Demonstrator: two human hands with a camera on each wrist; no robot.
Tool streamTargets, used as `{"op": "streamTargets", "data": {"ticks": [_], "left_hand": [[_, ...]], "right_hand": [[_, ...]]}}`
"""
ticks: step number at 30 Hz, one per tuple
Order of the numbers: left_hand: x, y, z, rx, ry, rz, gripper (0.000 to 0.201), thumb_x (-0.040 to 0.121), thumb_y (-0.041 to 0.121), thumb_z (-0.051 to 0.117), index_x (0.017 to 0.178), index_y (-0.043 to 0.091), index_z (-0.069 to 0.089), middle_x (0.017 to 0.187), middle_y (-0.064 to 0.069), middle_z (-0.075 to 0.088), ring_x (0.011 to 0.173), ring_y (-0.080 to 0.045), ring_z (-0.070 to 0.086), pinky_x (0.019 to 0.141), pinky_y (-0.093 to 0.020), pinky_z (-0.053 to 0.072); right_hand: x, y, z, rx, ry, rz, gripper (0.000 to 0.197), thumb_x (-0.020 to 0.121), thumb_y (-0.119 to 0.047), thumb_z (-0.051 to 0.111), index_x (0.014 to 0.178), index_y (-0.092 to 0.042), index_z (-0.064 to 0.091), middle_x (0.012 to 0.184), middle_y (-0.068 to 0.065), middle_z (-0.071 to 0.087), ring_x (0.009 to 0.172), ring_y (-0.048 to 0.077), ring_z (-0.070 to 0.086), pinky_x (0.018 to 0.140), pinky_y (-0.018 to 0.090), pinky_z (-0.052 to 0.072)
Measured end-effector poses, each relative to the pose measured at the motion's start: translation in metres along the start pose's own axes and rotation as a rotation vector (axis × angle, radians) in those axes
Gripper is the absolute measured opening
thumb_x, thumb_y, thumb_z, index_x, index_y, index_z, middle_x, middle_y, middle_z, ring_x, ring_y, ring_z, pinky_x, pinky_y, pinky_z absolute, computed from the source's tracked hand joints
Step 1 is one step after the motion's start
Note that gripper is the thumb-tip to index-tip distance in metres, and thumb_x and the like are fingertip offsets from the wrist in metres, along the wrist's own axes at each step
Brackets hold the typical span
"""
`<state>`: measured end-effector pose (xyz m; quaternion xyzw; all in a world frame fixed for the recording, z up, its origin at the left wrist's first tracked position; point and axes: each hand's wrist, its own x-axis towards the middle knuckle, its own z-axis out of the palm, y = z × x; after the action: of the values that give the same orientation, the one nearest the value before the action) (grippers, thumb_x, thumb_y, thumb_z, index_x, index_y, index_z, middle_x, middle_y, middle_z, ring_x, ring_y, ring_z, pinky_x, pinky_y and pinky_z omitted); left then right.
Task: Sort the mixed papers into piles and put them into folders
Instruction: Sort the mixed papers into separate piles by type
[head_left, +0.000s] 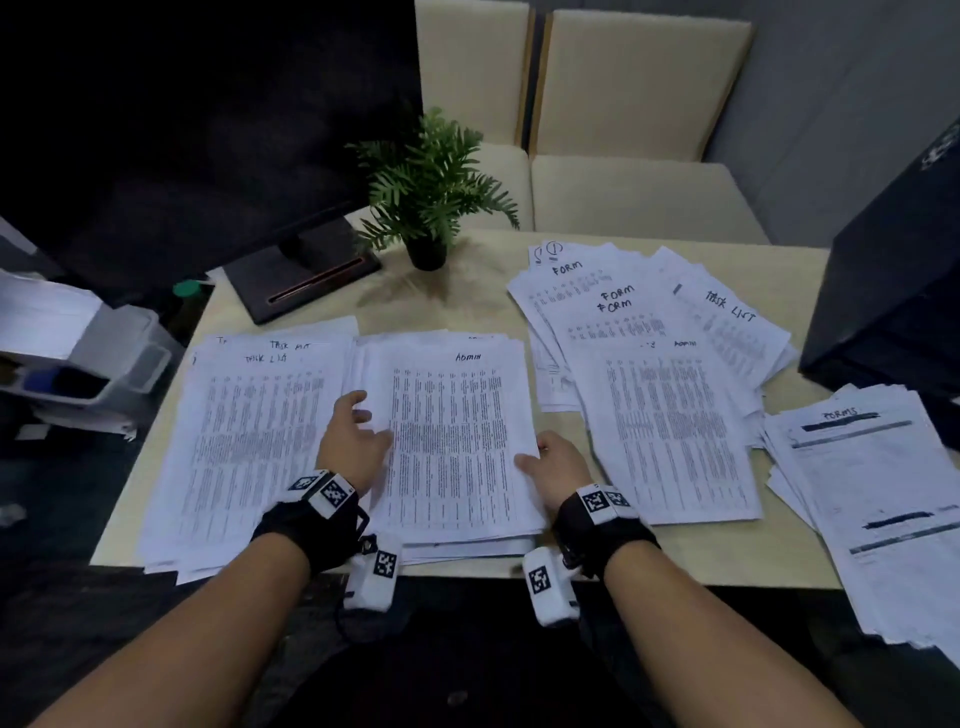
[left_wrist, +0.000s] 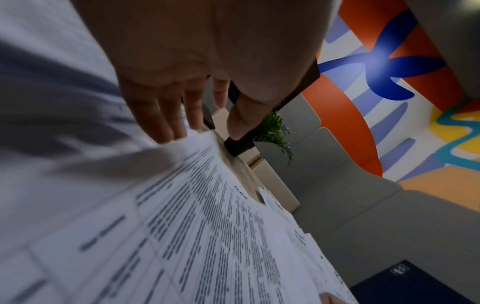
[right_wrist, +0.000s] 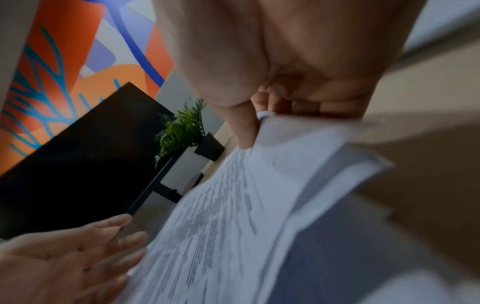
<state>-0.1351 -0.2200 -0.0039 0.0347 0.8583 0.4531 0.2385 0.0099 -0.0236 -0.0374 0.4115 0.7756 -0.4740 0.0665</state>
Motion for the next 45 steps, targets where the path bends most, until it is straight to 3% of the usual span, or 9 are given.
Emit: {"op": "streamTargets", "data": {"ticks": [4, 8, 16, 24, 28, 33, 39, 42, 45], "left_hand": [[0.005, 0.001, -0.015, 0.118, 0.007, 0.119, 0.05, 0.088, 0.006, 0.06, 0.135, 0.014, 0.045, 0.14, -0.009, 0.044, 0.126, -0.025, 0.045, 0.103, -0.035, 0.037], [0.001, 0.026, 0.003, 0.152, -0.094, 0.23, 0.04, 0.089, 0.007, 0.058, 0.128, 0.014, 0.053, 0.131, -0.004, 0.053, 0.121, -0.019, 0.049, 0.098, -0.027, 0.036], [-0.009, 0.078, 0.1, 0.316, -0.346, 0.386, 0.037, 0.088, 0.011, 0.057, 0.124, 0.017, 0.054, 0.136, -0.005, 0.045, 0.121, -0.022, 0.047, 0.098, -0.027, 0.035], [-0.018, 0.103, 0.203, 0.486, -0.469, 0.249, 0.041, 0.089, 0.017, 0.055, 0.131, 0.018, 0.052, 0.14, -0.008, 0.044, 0.125, -0.025, 0.047, 0.099, -0.031, 0.039], [-0.024, 0.1, 0.237, 0.543, -0.513, 0.135, 0.046, 0.089, 0.02, 0.056, 0.134, 0.018, 0.047, 0.137, -0.011, 0.049, 0.115, -0.027, 0.055, 0.088, -0.027, 0.042], [-0.026, 0.093, 0.254, 0.429, -0.422, 0.067, 0.063, 0.085, 0.015, 0.062, 0.142, 0.013, 0.035, 0.131, -0.015, 0.053, 0.114, -0.028, 0.055, 0.093, -0.03, 0.042], [-0.029, 0.102, 0.249, 0.064, -0.241, -0.082, 0.085, 0.088, 0.01, 0.059, 0.151, 0.018, 0.002, 0.082, -0.01, 0.064, 0.075, -0.029, 0.062, 0.077, -0.037, 0.051], [-0.03, 0.104, 0.239, 0.048, -0.2, -0.061, 0.058, 0.091, 0.008, 0.055, 0.143, 0.015, 0.03, 0.096, -0.014, 0.065, 0.076, -0.022, 0.064, 0.054, -0.022, 0.05], [-0.027, 0.096, 0.226, 0.131, -0.131, -0.021, 0.044, 0.091, 0.018, 0.056, 0.133, 0.017, 0.044, 0.091, -0.004, 0.059, 0.074, -0.022, 0.059, 0.065, -0.028, 0.05]], "right_hand": [[0.001, -0.011, 0.022, -0.073, 0.024, 0.049, 0.016, 0.091, -0.022, 0.063, 0.086, -0.012, 0.051, 0.084, 0.001, 0.054, 0.079, 0.021, 0.051, 0.06, 0.027, 0.033], [-0.004, -0.014, 0.01, -0.118, 0.111, 0.093, 0.024, 0.09, -0.033, 0.063, 0.083, -0.012, 0.053, 0.076, 0.0, 0.055, 0.059, 0.012, 0.046, 0.049, 0.023, 0.033], [-0.002, 0.031, -0.092, -0.067, 0.245, 0.146, 0.021, 0.09, -0.033, 0.063, 0.09, -0.011, 0.062, 0.087, 0.002, 0.064, 0.077, 0.018, 0.057, 0.06, 0.026, 0.038], [0.017, 0.113, -0.18, -0.189, 0.335, 0.311, 0.053, 0.088, -0.032, 0.065, 0.133, -0.009, 0.05, 0.134, 0.014, 0.049, 0.121, 0.031, 0.049, 0.092, 0.035, 0.044], [0.024, 0.136, -0.196, -0.133, 0.272, 0.335, 0.05, 0.089, -0.027, 0.064, 0.131, -0.006, 0.045, 0.127, 0.013, 0.052, 0.114, 0.031, 0.053, 0.081, 0.028, 0.042], [0.033, 0.158, -0.217, -0.051, 0.199, 0.183, 0.012, 0.091, -0.018, 0.06, 0.091, -0.013, 0.049, 0.087, 0.003, 0.052, 0.079, 0.02, 0.047, 0.068, 0.03, 0.04], [0.034, 0.158, -0.229, 0.302, 0.196, -0.021, 0.015, 0.092, -0.016, 0.059, 0.079, -0.023, 0.053, 0.073, -0.001, 0.052, 0.067, 0.016, 0.044, 0.067, 0.029, 0.034], [0.037, 0.149, -0.226, 0.33, 0.12, -0.031, 0.012, 0.093, -0.016, 0.057, 0.083, -0.021, 0.059, 0.08, 0.001, 0.064, 0.071, 0.024, 0.057, 0.072, 0.033, 0.044], [0.037, 0.139, -0.215, 0.304, 0.035, -0.028, 0.01, 0.093, -0.017, 0.057, 0.085, -0.019, 0.063, 0.091, 0.004, 0.072, 0.088, 0.028, 0.068, 0.085, 0.039, 0.051]]}}
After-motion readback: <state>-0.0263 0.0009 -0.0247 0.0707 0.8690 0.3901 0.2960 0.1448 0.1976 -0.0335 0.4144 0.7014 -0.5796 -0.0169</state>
